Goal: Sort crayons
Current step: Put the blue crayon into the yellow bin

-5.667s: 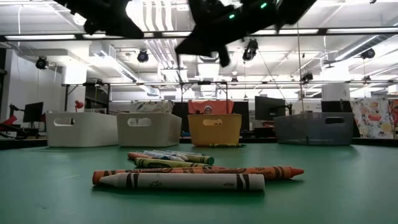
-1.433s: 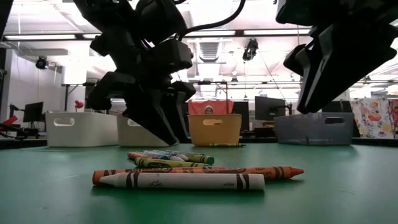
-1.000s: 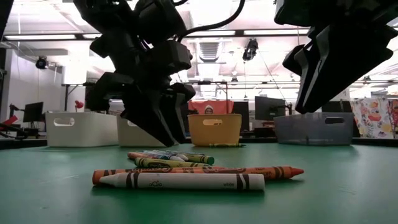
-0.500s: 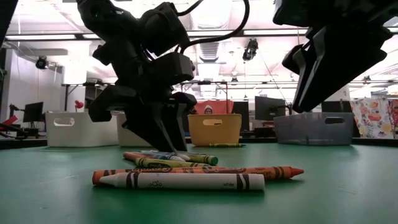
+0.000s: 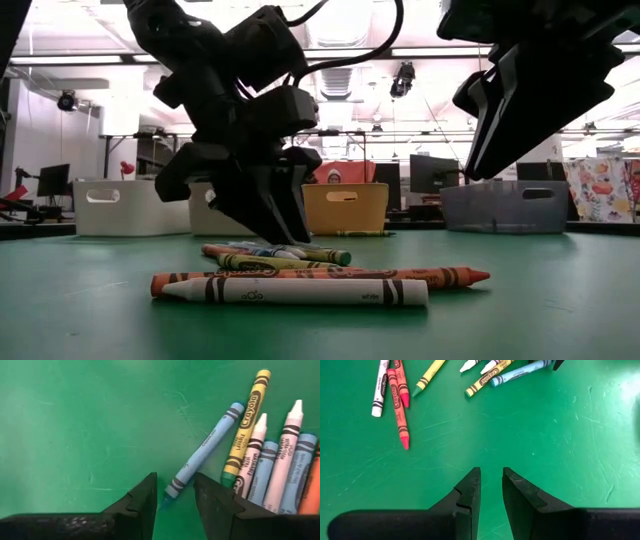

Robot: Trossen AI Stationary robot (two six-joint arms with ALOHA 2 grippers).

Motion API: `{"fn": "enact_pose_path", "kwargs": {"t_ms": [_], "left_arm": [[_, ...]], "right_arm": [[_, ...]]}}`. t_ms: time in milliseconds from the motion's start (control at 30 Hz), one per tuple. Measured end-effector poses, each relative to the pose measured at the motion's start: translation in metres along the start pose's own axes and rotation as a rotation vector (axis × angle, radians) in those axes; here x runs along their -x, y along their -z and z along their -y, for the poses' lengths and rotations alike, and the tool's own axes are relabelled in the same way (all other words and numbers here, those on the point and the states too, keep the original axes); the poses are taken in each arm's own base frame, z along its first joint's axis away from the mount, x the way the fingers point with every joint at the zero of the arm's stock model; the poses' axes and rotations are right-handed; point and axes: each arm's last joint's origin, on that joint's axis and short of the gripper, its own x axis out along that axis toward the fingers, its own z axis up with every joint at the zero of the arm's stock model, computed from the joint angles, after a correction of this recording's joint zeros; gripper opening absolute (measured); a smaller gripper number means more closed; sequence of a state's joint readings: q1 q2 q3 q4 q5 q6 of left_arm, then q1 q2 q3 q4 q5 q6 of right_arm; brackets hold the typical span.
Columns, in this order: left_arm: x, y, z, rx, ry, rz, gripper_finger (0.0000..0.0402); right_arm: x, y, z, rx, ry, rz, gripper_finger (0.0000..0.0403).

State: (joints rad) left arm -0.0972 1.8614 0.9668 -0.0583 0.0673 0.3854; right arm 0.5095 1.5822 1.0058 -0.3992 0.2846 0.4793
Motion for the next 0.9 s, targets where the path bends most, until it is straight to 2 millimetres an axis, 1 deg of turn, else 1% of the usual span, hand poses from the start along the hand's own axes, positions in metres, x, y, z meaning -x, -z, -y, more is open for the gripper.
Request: {"fn": "enact_pose_path", "kwargs": {"t_ms": [433, 567, 667, 800, 900], "left_arm": [[0.000, 0.001, -0.002, -0.024, -0.018, -0.004, 0.0007], [0.000, 0.000, -0.002, -0.024, -0.041, -0.009, 0.0004], [0.005, -0.002, -0.005, -0.022, -0.066, 0.005, 0.0002], [0.019, -0.013, -0.010, -0.019, -0.103, 0.090, 0.0001], [0.030, -0.017, -0.013, -0.005, -0.128, 0.149, 0.0001]], "right_arm": [[-0.001, -0.001, 0.000, -0.003, 0.002, 0.012, 0.0068], [-0.001, -0.001, -0.001, -0.004, 0.000, 0.016, 0.0068], [-0.001, -0.002, -0.001, 0.007, 0.005, 0.029, 0.0068], [-0.002, -0.006, -0.001, 0.043, 0.045, 0.104, 0.0068], [-0.005, -0.005, 0.000, 0.071, 0.073, 0.163, 0.0068]]}}
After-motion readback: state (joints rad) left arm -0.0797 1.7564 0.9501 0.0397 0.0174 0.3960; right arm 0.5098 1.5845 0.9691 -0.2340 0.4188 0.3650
